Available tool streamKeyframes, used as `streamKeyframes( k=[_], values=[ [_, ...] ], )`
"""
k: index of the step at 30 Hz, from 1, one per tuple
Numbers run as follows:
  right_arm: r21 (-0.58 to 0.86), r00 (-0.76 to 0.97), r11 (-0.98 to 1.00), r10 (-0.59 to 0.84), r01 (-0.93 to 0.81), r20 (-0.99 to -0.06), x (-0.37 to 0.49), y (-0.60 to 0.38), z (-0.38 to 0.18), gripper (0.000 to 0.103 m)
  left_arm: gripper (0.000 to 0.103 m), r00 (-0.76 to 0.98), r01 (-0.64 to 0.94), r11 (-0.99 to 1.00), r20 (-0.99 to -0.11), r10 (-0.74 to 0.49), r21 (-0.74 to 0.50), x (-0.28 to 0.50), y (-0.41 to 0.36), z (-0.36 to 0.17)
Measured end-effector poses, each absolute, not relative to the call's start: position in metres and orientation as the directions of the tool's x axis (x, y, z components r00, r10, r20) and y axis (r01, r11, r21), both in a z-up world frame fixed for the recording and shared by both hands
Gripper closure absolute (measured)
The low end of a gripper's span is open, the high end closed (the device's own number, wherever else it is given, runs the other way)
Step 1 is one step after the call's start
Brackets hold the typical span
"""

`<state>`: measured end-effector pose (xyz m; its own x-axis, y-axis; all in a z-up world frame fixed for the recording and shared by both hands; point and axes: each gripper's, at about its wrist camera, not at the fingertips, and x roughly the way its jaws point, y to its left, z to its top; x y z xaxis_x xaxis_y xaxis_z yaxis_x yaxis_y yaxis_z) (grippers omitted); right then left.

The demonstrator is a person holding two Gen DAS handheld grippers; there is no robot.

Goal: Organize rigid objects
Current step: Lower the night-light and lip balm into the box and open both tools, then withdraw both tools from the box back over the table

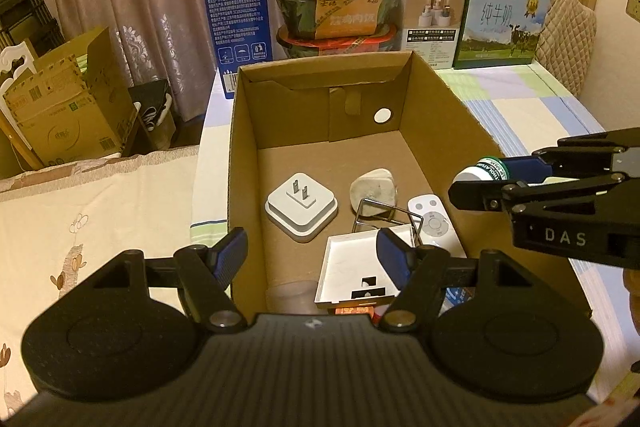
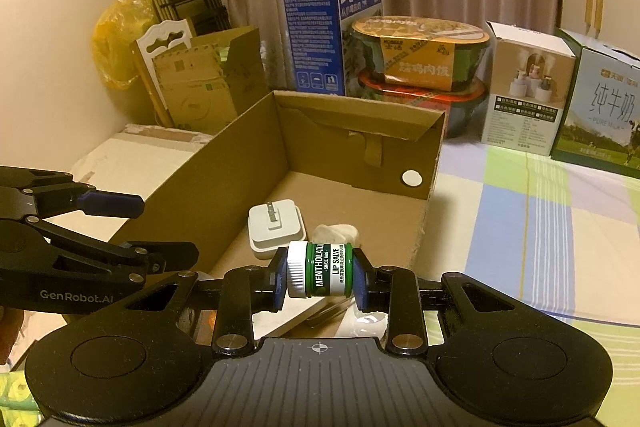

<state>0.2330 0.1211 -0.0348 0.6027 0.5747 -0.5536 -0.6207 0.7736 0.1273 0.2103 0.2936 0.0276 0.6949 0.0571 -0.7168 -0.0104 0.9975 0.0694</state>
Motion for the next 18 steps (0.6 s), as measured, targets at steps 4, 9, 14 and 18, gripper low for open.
streamKeyframes(
  k=[4,9,14,18],
  values=[
    [0.139,0.6,0.772,0.581,-0.62,-0.55,0.233,0.121,-0.035,0.074,0.036,0.697,-0.013,0.998,-0.714,0.058,0.068,0.209,0.294,0.028],
    [0.185,0.608,0.766,0.61,-0.615,-0.508,0.236,0.114,-0.031,0.064,0.03,0.706,-0.01,0.998,-0.706,0.054,0.067,0.205,0.292,0.03],
    [0.205,0.629,0.768,0.622,-0.607,-0.467,0.233,0.101,-0.021,0.054,0.028,0.716,-0.014,0.998,-0.697,0.051,0.059,0.197,0.289,0.034],
    [0.221,0.631,0.772,0.62,-0.596,-0.466,0.227,0.09,-0.015,0.049,0.022,0.725,-0.019,0.998,-0.687,0.05,0.052,0.189,0.284,0.039]
  ],
)
